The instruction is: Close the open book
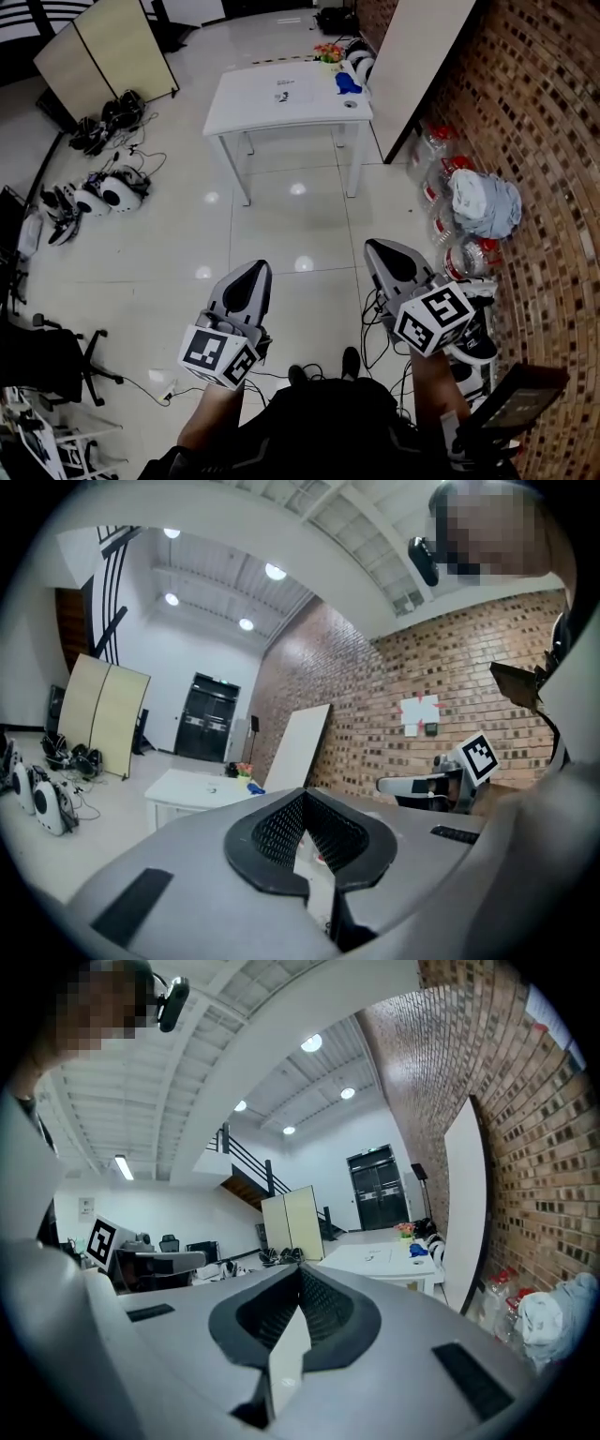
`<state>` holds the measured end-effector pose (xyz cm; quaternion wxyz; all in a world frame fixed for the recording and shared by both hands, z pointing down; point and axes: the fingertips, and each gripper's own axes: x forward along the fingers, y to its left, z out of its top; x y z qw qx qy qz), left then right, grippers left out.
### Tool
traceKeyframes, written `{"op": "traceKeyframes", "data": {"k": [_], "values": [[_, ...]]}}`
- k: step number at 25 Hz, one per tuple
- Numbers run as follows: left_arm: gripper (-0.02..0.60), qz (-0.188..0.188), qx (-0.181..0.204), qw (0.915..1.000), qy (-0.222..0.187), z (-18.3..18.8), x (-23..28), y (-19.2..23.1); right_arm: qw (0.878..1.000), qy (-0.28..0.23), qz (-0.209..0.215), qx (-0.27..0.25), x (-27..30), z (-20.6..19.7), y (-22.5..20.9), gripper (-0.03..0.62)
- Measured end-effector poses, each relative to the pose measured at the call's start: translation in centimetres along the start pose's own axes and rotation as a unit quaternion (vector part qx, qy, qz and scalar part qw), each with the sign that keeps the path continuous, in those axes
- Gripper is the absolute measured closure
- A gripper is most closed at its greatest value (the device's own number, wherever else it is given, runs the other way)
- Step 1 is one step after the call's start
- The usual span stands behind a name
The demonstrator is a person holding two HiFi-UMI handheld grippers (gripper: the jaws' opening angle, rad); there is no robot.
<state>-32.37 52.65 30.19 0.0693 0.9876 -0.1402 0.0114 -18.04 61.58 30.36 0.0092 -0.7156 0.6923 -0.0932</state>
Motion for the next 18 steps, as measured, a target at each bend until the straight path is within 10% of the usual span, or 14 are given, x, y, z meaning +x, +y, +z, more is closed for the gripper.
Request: {"op": "traceKeyframes", "data": {"k": [18], "values": [[0.588, -0.032, 0.013, 0.9994, 0.001, 0.6, 0.1, -0.6, 0.999, -0.026, -0.030, -0.023, -1.4, 2.4, -0.2, 0.592]]}}
